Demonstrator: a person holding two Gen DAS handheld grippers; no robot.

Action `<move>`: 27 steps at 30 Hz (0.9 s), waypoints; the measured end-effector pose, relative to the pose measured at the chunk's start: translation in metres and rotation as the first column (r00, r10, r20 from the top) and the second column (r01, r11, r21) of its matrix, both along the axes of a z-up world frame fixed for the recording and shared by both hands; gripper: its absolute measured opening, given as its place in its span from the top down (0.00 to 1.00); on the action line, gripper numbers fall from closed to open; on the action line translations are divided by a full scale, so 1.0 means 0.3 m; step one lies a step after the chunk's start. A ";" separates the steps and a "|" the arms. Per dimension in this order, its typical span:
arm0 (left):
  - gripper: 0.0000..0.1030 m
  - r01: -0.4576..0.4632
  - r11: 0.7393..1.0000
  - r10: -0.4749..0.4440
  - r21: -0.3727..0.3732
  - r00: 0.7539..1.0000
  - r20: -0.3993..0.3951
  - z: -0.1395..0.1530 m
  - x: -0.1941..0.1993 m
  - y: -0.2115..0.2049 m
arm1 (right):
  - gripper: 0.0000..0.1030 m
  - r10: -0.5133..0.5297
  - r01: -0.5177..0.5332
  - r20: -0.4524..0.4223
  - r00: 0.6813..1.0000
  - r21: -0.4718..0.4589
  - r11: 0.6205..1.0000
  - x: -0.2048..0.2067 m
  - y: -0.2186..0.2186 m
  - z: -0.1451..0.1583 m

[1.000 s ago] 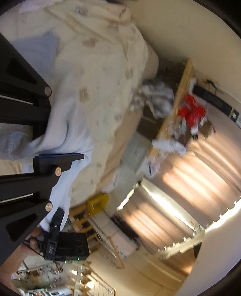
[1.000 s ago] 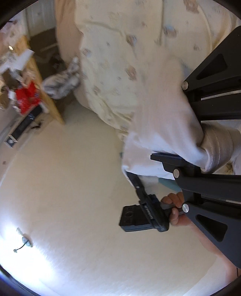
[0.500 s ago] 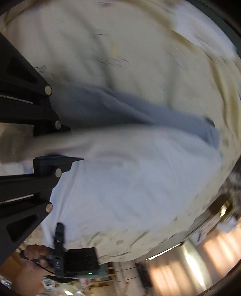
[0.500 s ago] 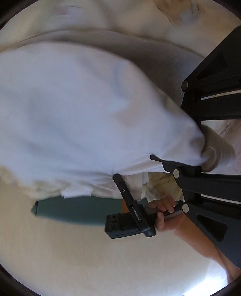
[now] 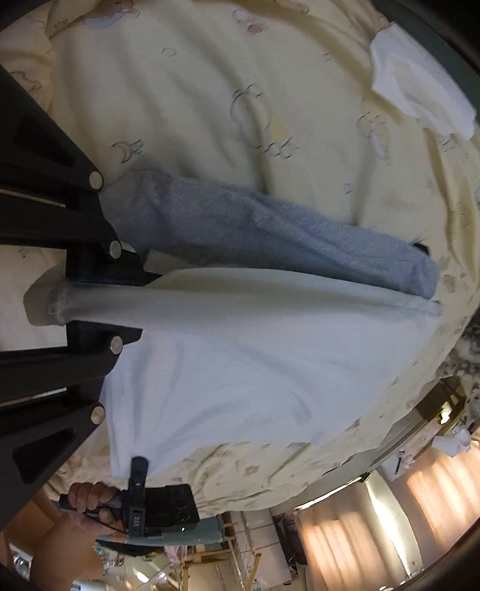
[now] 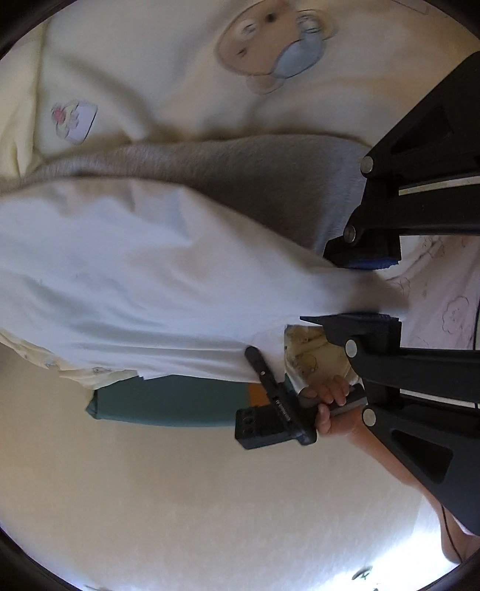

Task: Fold clothes
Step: 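Lay the folded T-shirt down and open both tools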

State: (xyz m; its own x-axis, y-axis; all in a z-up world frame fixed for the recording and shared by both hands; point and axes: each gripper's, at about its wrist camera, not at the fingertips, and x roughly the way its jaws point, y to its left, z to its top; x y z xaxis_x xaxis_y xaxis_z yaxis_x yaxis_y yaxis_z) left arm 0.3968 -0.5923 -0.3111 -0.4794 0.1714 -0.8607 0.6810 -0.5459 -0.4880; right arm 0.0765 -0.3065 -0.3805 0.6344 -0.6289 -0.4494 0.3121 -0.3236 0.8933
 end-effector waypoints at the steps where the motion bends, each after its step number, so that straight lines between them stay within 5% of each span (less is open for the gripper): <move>1: 0.90 0.000 1.000 0.000 0.003 1.000 0.014 -0.005 0.007 -0.002 | 0.80 0.022 -0.021 -0.050 0.999 0.019 1.000 0.004 -0.012 -0.001; 4: 0.82 -0.022 0.999 0.023 -0.026 0.997 0.070 0.009 0.034 -0.010 | 0.80 0.111 -0.085 -0.206 0.972 0.132 0.988 0.018 -0.011 -0.023; 10: 0.73 -0.256 0.955 0.275 -0.150 0.954 0.121 0.104 0.143 -0.096 | 0.80 -0.037 0.052 -0.110 0.993 0.134 0.990 -0.103 0.192 -0.069; 12: 0.73 -0.265 0.934 0.306 -0.240 0.940 0.152 0.158 0.166 -0.101 | 0.80 -0.057 0.073 -0.175 0.983 0.090 0.993 -0.158 0.222 -0.019; 17: 0.73 -0.052 0.973 0.077 -0.227 0.992 0.104 0.138 -0.081 -0.032 | 0.80 0.006 0.004 -0.517 0.856 0.018 1.000 -0.205 0.063 0.179; 19: 0.73 0.042 0.975 -0.025 -0.219 0.997 0.079 0.125 -0.188 -0.001 | 0.80 0.108 -0.099 -0.621 0.776 0.050 0.994 -0.170 -0.074 0.220; 22: 0.87 0.182 0.960 -0.177 -0.212 0.983 0.041 0.107 -0.349 0.044 | 0.83 0.235 -0.229 -0.624 0.746 0.090 0.969 -0.060 -0.275 0.192; 24: 0.87 0.211 0.960 -0.197 -0.181 0.976 0.096 0.026 -0.413 0.049 | 0.83 0.306 -0.294 -0.617 0.725 0.125 0.948 0.018 -0.360 0.154; 26: 0.87 0.195 0.972 -0.180 -0.127 0.976 0.126 -0.044 -0.421 0.038 | 0.83 0.388 -0.346 -0.636 0.667 0.197 0.917 0.103 -0.395 0.105; 27: 0.88 0.186 0.978 -0.172 -0.099 0.976 0.133 -0.068 -0.400 0.037 | 0.83 0.446 -0.369 -0.655 0.610 0.263 0.891 0.138 -0.393 0.065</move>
State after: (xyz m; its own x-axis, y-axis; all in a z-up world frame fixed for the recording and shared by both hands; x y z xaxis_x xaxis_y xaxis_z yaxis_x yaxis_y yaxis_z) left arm 0.2768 -0.5813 -0.3316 -0.3388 0.1453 -0.9296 0.6185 -0.7101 -0.3364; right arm 0.1179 -0.4242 -0.3609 0.3040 -0.3144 -0.8993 0.9362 -0.0765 0.3432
